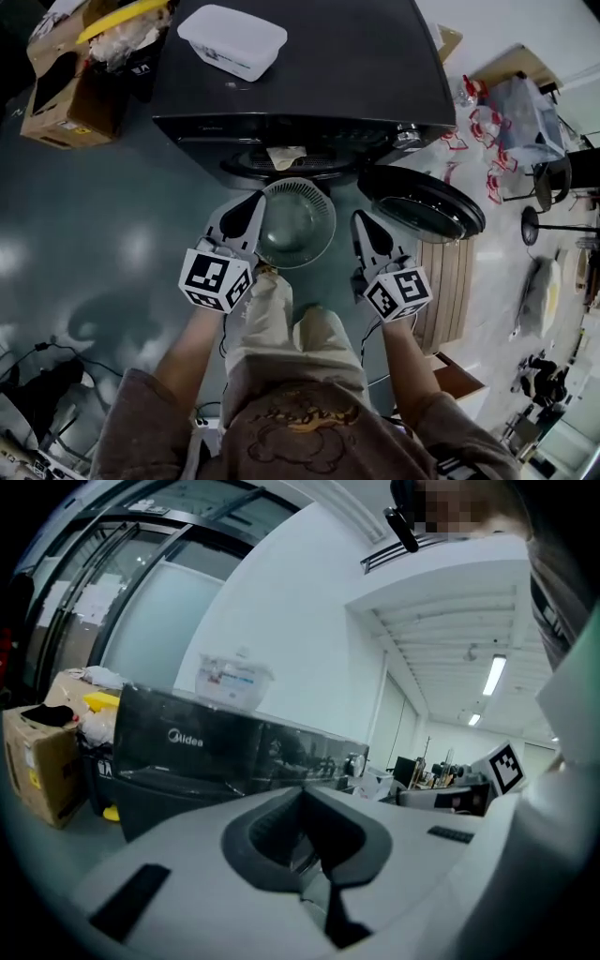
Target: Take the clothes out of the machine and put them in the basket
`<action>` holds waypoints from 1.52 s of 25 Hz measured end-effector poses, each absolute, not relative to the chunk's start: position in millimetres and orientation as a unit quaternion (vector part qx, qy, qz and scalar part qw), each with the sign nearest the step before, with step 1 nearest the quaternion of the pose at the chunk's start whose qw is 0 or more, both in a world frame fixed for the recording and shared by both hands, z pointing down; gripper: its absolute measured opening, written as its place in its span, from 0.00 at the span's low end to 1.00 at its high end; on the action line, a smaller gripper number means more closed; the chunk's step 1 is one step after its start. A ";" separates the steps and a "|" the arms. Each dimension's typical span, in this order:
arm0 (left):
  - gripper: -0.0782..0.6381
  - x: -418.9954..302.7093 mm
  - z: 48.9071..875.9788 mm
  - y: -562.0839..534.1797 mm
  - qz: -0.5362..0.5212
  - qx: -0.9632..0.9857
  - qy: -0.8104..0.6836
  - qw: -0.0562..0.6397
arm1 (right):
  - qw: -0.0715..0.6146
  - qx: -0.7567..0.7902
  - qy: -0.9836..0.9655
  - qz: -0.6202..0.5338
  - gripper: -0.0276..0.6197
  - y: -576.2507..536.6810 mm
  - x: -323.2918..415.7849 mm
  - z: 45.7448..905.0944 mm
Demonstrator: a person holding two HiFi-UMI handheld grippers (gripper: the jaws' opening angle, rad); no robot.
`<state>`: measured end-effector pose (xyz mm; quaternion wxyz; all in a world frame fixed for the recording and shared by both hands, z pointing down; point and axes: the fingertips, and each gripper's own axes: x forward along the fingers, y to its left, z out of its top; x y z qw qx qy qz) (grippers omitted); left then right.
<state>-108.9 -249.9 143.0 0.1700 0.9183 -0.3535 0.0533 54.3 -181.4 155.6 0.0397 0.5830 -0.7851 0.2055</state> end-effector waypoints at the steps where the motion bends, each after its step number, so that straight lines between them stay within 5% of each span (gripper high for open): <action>1: 0.12 -106.1 159.2 -256.5 0.053 0.918 -0.354 0.171 | 0.043 0.581 -0.788 0.202 0.04 -188.8 55.6 170.5; 20: 0.12 -75.9 390.5 -293.9 0.036 0.931 -0.353 0.088 | 0.024 0.562 -0.809 0.173 0.04 -232.7 79.6 424.3; 38: 0.12 -62.8 422.6 -259.8 0.004 0.926 -0.375 0.037 | -0.016 0.536 -0.837 0.107 0.04 -201.0 87.8 461.7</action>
